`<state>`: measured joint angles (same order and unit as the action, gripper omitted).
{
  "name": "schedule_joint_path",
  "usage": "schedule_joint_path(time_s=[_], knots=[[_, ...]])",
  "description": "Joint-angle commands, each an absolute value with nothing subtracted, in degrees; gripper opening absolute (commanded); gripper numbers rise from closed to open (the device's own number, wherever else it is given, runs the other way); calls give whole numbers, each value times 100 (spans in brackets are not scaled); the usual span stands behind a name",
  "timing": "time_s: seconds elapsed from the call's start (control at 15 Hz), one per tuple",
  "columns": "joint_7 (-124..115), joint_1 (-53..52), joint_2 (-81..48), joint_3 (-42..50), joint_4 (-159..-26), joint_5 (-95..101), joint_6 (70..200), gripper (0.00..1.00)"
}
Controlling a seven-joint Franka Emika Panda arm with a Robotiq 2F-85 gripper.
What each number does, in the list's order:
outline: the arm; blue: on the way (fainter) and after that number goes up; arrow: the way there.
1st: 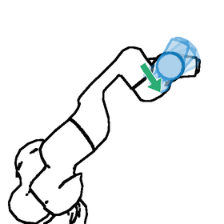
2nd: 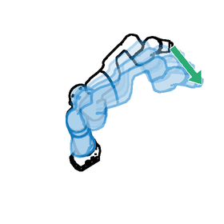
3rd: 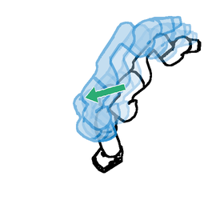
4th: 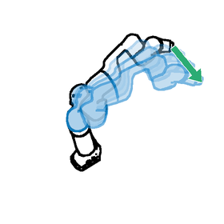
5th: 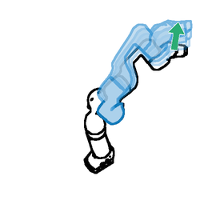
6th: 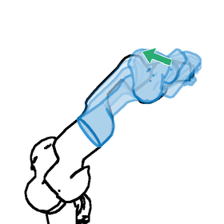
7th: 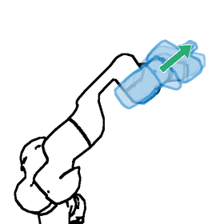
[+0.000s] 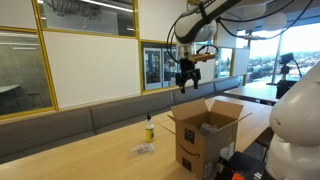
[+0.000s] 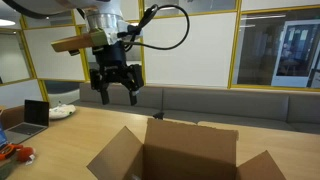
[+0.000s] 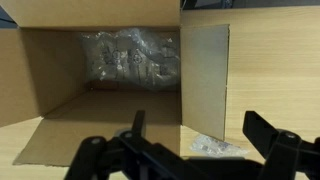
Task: Pick up the plastic bag and bottle from the table and put them in the box.
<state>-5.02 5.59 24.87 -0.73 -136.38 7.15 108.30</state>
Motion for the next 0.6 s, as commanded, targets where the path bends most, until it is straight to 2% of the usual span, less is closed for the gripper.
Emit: schedule_joint_path(time_s=[0.0, 0.53], knots=[[-525, 488, 2487, -10, -13598, 741, 10816, 100], [-485, 462, 2423, -15, -13525, 731, 10874, 100]])
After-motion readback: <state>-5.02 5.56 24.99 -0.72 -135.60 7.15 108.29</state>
